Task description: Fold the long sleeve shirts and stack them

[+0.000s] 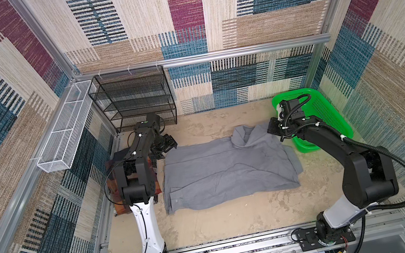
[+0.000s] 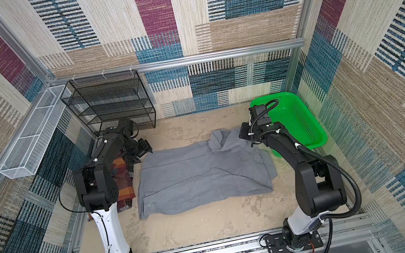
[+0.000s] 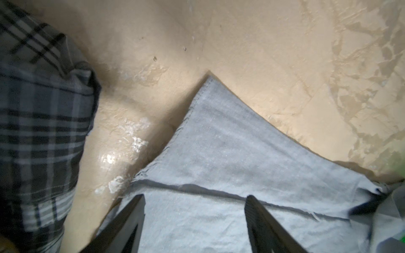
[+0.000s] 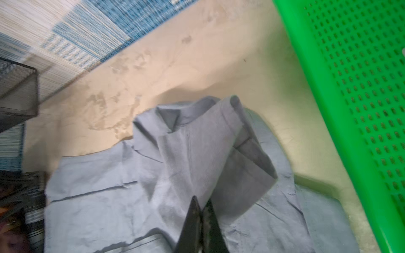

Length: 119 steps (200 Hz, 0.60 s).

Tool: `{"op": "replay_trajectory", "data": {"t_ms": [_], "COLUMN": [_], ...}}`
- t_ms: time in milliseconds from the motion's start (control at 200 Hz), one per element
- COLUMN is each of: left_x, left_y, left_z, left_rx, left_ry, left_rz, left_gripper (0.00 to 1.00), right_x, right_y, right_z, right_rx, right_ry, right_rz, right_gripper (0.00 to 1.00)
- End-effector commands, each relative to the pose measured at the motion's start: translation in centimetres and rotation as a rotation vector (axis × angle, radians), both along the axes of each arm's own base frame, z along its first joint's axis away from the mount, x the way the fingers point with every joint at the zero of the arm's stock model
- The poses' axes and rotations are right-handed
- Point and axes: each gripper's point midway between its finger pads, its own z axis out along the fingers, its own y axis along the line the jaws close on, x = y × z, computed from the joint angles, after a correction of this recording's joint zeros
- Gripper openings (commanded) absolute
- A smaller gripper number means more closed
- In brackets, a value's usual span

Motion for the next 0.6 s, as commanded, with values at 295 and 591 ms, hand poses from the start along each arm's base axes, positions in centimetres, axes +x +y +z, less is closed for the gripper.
{"op": "replay_trajectory", "data": {"t_ms": [295,591], "left_x": [2.8,3.4], "left_y": [-0.6,-1.2], "left_z": [-0.4,-2.8], "left_rx": [0.044,0.076], "left_ry": [-0.031,-0.004], "left_rz": [-0.044,-0.060], "left_gripper": [0.74,0.73], "right_x": [-3.2,-7.1], "right_y": [4.2,4.7], "right_z": [15.9,24.9], "right_rx": [0.220,0.216], "right_ry": [-0.389,-0.610], "right_rz": [0.208,0.297], "right_gripper": [0.00,0.00]}}
